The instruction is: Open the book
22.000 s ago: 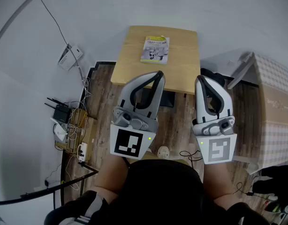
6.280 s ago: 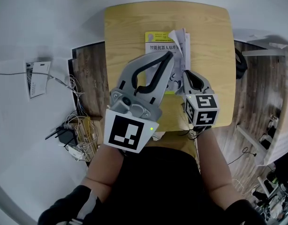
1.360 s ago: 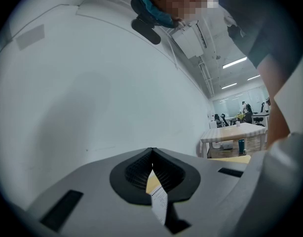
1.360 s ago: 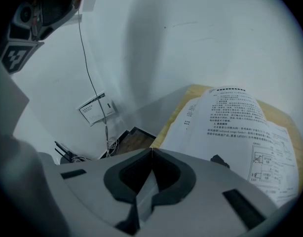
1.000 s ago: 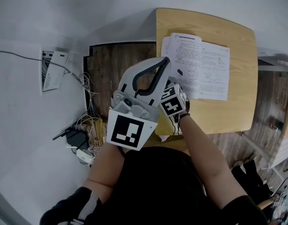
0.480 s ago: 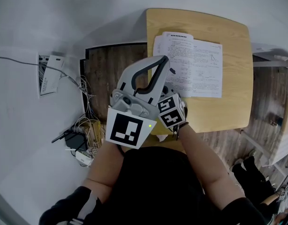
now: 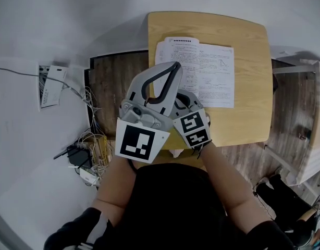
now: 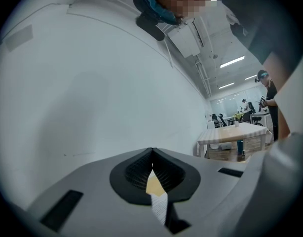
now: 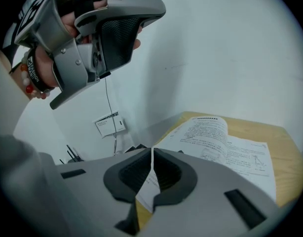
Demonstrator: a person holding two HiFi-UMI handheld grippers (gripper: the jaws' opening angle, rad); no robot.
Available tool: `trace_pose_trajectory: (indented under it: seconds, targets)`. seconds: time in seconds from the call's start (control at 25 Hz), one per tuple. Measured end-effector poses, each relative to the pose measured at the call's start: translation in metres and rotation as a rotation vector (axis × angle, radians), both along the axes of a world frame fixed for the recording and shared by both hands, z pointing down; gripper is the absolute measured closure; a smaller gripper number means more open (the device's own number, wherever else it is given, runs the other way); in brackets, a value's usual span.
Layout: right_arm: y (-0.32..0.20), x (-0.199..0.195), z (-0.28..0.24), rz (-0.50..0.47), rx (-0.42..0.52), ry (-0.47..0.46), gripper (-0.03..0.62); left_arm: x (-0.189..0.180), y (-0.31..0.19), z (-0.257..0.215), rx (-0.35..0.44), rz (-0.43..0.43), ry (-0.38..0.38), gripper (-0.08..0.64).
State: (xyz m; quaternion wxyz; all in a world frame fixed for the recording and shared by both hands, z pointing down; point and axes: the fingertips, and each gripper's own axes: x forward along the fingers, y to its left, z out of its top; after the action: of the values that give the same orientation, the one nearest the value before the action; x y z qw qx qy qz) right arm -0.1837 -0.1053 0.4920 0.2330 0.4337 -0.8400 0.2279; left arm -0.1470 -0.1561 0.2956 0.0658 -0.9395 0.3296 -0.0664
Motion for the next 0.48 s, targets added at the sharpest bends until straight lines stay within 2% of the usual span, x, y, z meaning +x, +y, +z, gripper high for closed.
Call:
trace_pose_trajectory:
  seconds: [0.48]
  targets:
    - [-0.008, 0.048, -0.034, 0.018, 0.09, -0.043, 0.56, 0.028, -0.001, -0.004, 0.009, -0.041, -0.025, 0.552]
